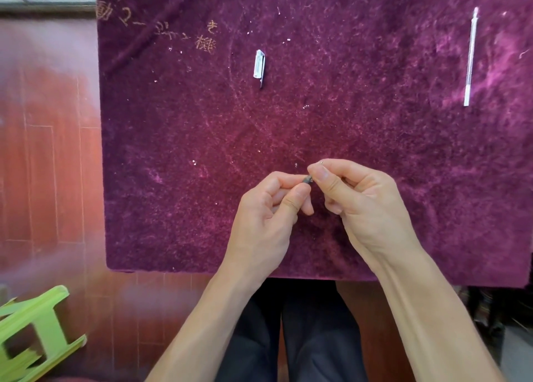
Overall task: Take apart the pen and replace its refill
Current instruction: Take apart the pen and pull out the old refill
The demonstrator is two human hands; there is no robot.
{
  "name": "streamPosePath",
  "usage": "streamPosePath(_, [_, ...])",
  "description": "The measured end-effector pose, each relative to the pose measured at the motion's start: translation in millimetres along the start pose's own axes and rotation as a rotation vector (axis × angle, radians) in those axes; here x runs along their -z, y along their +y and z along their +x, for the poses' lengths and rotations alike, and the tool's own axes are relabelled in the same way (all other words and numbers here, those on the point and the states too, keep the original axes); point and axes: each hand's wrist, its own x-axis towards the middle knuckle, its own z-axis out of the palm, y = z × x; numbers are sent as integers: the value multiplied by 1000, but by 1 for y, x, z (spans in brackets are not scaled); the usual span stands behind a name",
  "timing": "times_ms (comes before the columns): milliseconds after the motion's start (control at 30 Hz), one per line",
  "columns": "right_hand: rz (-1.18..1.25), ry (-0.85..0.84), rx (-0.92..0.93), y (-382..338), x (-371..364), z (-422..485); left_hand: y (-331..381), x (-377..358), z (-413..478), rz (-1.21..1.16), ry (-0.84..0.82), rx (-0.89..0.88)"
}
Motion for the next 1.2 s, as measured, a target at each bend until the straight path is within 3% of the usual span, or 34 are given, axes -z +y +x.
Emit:
streamPosePath(300, [-57, -139, -52, -4, 4, 4, 4, 9, -1, -43, 13, 26])
streamPosePath(567, [-118, -56, 10, -5, 3, 7, 5, 7, 3, -8, 18, 29])
streamPosePath(1200, [-209, -133, 43, -10, 18, 13, 2, 1, 6, -5, -21, 35])
